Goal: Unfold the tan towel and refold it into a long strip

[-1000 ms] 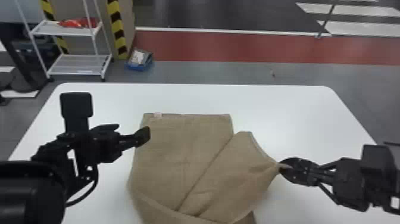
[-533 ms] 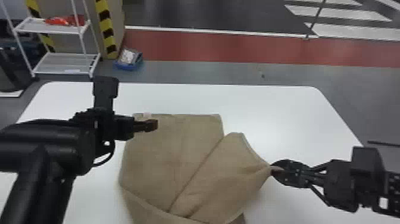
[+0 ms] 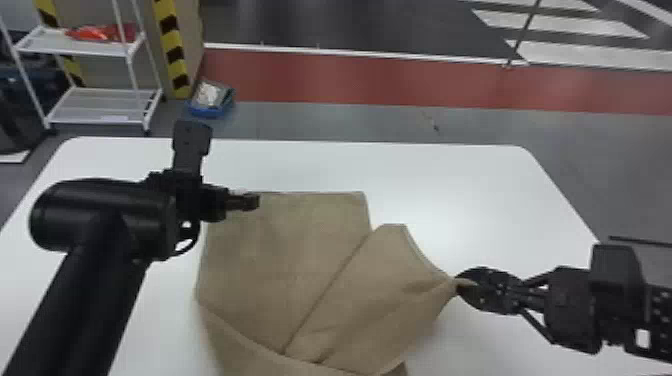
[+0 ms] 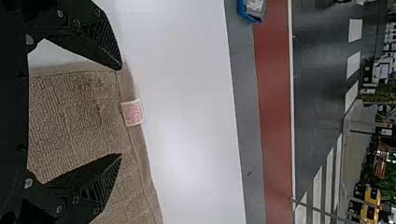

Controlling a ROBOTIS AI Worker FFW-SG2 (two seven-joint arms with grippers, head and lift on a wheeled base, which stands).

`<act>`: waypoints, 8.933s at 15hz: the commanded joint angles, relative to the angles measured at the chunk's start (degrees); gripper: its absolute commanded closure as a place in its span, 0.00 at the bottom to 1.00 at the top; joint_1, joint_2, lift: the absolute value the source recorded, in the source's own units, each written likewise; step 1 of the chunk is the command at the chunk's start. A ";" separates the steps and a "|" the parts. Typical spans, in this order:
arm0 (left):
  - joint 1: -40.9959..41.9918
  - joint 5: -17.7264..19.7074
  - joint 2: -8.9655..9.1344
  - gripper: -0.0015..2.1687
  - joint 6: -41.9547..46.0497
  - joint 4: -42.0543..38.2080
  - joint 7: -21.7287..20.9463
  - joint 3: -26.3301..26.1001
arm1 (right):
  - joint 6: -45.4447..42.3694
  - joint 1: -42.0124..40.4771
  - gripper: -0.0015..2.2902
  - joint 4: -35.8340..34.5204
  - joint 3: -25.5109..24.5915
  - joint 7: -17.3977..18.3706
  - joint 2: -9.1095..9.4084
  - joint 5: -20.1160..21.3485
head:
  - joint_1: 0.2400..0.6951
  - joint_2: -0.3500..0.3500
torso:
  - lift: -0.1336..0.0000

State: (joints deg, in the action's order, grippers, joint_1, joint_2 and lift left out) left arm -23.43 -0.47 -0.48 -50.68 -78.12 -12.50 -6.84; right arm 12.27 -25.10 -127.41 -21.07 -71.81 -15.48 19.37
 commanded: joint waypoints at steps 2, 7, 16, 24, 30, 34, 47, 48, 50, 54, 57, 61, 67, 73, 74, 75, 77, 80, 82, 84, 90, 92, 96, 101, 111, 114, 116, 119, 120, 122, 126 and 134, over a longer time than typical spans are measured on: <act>-1.00 -2.25 0.13 0.21 0.97 3.50 -0.68 -0.54 | 0.00 0.58 0.76 1.02 -0.29 0.00 -0.43 -0.74 | 1.00 0.30 | 0.08; -0.39 -3.04 0.13 0.99 0.62 3.06 -0.33 -0.45 | -0.35 1.02 0.76 1.81 -0.55 0.00 -0.43 -0.91 | 1.00 0.30 | 0.08; 2.95 -2.43 -0.40 0.99 -3.25 -6.61 1.16 7.02 | 2.29 18.68 0.76 14.38 -0.99 2.29 -0.51 -2.23 | 1.00 0.31 | 0.08; 18.33 4.25 -0.67 0.99 -14.85 -32.27 4.24 22.40 | 5.10 38.37 0.76 31.69 2.96 10.20 -2.36 0.41 | 1.00 0.43 | 0.08; 36.88 9.00 0.57 0.99 -15.20 -50.12 5.47 25.65 | -6.85 27.30 0.76 27.47 -3.54 8.70 -3.15 -3.37 | 1.00 0.46 | 0.08; 44.17 8.82 0.63 0.98 -14.32 -54.25 4.77 23.72 | -22.15 14.91 0.76 24.05 -6.26 7.82 -3.33 -3.81 | 1.00 0.44 | 0.08; 48.04 8.82 0.63 0.01 -12.39 -57.94 7.14 23.98 | -25.14 5.32 0.02 23.08 -7.76 7.65 -8.78 11.04 | 1.00 0.32 | 0.08; 48.48 8.91 0.63 0.01 -12.56 -58.47 7.05 24.42 | -25.14 4.45 0.02 22.11 -7.41 7.38 -9.22 12.45 | 1.00 0.32 | 0.08; 49.36 8.91 0.63 0.01 -12.39 -59.17 6.70 24.77 | -25.14 3.04 0.03 20.53 -6.53 5.01 -10.45 14.91 | 1.00 0.33 | 0.08; 49.80 8.91 0.63 0.01 -12.21 -59.26 6.52 24.95 | -24.78 3.30 0.06 20.00 -1.78 3.78 -12.38 19.65 | 1.00 0.35 | 0.08; 50.06 8.91 0.63 0.01 -12.04 -59.17 6.26 25.04 | -22.67 4.71 0.17 20.44 1.91 2.99 -12.56 22.11 | 1.00 0.38 | 0.08; 50.06 10.58 0.63 0.04 -11.69 -58.64 5.91 26.53 | -22.32 5.06 0.22 20.44 2.96 1.32 -12.56 23.52 | 1.00 0.41 | 0.08; 50.06 11.02 0.63 0.04 -11.16 -58.47 4.41 27.14 | -18.98 6.29 0.33 20.62 3.32 0.44 -12.56 24.31 | 1.00 0.41 | 0.08; 50.15 10.40 0.63 0.03 -10.98 -58.20 -4.64 28.55 | -14.94 7.35 0.61 19.48 0.77 -1.05 -12.29 20.00 | 1.00 0.37 | 0.08; 50.15 9.17 0.63 0.03 -10.81 -58.20 -7.71 28.64 | -13.89 7.61 0.65 19.12 0.77 -0.97 -12.20 20.00 | 1.00 0.36 | 0.08; 50.24 7.42 0.63 0.03 -10.81 -58.20 -10.44 29.08 | -13.71 7.61 0.65 19.04 0.68 -0.70 -12.20 19.30 | 1.00 0.34 | 0.08; 50.15 1.18 0.63 0.03 -10.28 -58.47 -15.89 29.61 | -13.71 7.61 0.65 19.04 0.68 -0.70 -12.20 19.04 | 1.00 0.32 | 0.08; 49.09 -18.78 0.63 0.04 0.44 -56.36 -26.87 29.61 | -13.89 7.61 0.65 19.04 0.77 -0.70 -12.20 18.95 | 1.00 0.35 | 0.08; 49.09 -25.37 -1.81 0.07 9.06 -53.02 -30.74 29.43 | -13.89 7.70 0.65 19.21 0.77 -0.62 -12.20 18.86 | 1.00 0.40 | 0.08; 49.01 -30.47 -3.74 0.12 16.09 -50.47 -35.75 28.64 | -13.71 7.96 0.65 19.12 0.94 -0.62 -12.12 18.86 | 1.00 0.46 | 0.08; 49.80 -38.38 -7.96 0.12 34.54 -48.45 -53.42 29.17 | -13.18 7.79 0.65 19.04 0.42 -0.70 -11.94 18.95 | 1.00 0.40 | 0.08; 49.53 -39.87 -9.45 0.12 35.42 -48.53 -60.10 29.17 | -13.18 7.70 0.65 19.04 0.42 -0.62 -11.68 18.95 | 1.00 0.37 | 0.08; 47.51 -42.51 -10.16 0.16 36.65 -46.16 -61.24 27.14 | -13.18 7.61 0.65 18.86 0.50 -0.62 -11.24 18.95 | 1.00 0.35 | 0.08; 45.58 -47.08 -10.16 0.18 39.64 -41.42 -60.36 24.77 | -13.18 7.08 0.65 18.25 -0.46 -0.70 -11.24 18.95 | 1.00 0.35 | 0.08; 43.91 -49.63 -10.77 0.67 38.41 -37.99 -59.04 24.95 | -13.01 7.17 0.65 18.16 -1.25 -0.79 -11.32 18.86 | 1.00 0.37 | 0.08; 43.91 -49.89 -10.68 0.74 36.30 -39.48 -59.57 25.21 | -12.83 7.70 0.65 18.16 -2.75 -1.05 -11.41 17.72 | 1.00 0.38 | 0.08; 44.08 -49.63 -10.68 0.75 33.84 -43.52 -61.50 26.71 | -12.65 7.96 0.65 18.16 -4.95 -1.67 -11.50 16.31 | 1.00 0.37 | 0.08; 45.40 -48.83 -10.42 0.75 31.38 -49.94 -63.70 30.04 | -13.01 7.96 0.65 18.07 -9.52 -3.16 -11.59 13.68 | 1.00 0.36 | 0.08; 45.58 -48.31 -10.25 0.75 30.85 -51.26 -65.11 31.28 | -13.53 7.61 0.65 17.98 -10.66 -3.69 -11.68 12.89 | 1.00 0.35 | 0.08; 46.28 -47.60 -10.16 0.75 30.33 -53.63 -65.99 32.86 | -14.06 7.35 0.65 17.81 -12.59 -4.57 -11.68 10.25 | 1.00 0.34 | 0.08; 44.70 -44.00 -9.19 0.75 26.99 -59.26 -65.90 33.03 | -8.26 10.95 0.65 14.64 -13.38 -4.66 -11.41 4.54 | 1.00 0.33 | 0.08; 16.14 -45.67 -9.10 0.99 6.95 -45.28 -53.59 14.40 | 12.83 39.43 0.75 24.57 6.04 2.55 -6.67 8.93 | 0.94 0.39 | 0.08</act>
State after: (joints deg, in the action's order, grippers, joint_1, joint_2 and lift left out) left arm -0.23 -45.26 -9.21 -39.55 -128.91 -66.83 11.87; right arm 22.64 7.99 -106.94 -18.56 -69.82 -23.53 26.89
